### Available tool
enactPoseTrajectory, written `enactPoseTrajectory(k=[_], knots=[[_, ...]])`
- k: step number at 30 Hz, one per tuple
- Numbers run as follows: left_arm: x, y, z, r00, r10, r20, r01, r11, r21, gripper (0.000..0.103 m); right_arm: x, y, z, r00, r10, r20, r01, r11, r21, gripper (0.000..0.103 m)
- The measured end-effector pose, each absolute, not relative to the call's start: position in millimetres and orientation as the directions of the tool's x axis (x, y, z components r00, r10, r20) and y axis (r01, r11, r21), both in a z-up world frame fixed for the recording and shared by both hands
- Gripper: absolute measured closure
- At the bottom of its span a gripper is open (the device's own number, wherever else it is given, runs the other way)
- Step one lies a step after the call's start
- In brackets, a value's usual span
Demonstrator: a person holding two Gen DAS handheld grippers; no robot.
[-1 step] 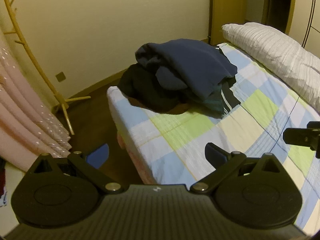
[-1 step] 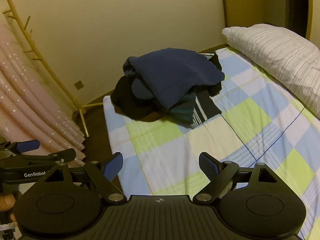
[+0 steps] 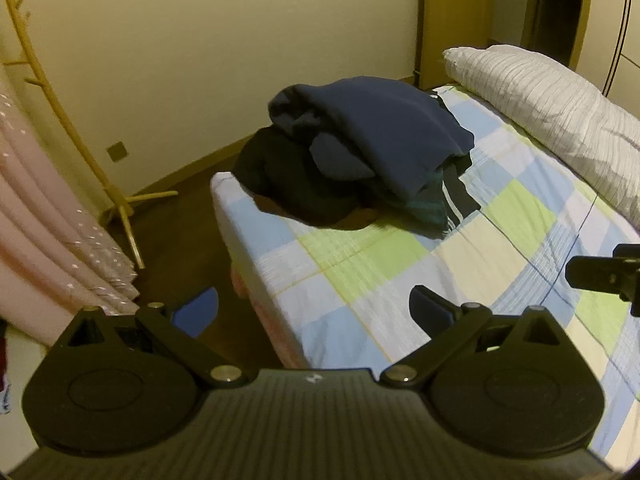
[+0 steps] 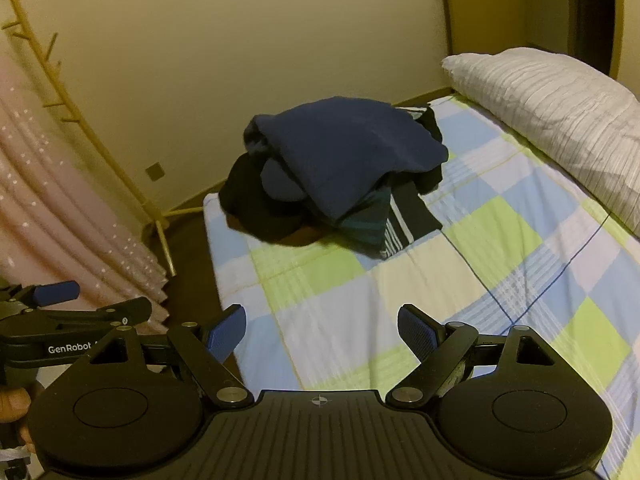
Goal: Fold clothes
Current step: 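Approach the heap of dark clothes on the bed with both tools open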
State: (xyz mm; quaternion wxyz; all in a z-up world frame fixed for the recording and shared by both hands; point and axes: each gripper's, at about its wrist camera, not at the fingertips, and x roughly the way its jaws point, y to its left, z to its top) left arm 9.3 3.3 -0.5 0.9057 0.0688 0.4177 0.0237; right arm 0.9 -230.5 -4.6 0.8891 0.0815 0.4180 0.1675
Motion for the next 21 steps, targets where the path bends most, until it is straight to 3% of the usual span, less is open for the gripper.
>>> enactPoseTrajectory(k=[6,12,21], knots=[[48,19,-3,0.583,0.054,-0.811,0.073,0.990,0.118,0.004,33,-205,-8,0.585,0.312,-0.749,-0.164,0.949,0.268,0.017],[120,62,-28,0.577,-0.030,-0.816,0.157,0.985,0.076,0.004,65,-179,-11,0.571,0.258,-0.779,-0.099,0.964,0.247,0.017],[156,87,-38,0.554,-0.096,-0.827,0.243,0.969,0.050,0.004,97,-143,-18,0.557,0.192,-0.808,-0.017,0.975,0.220,0.017]])
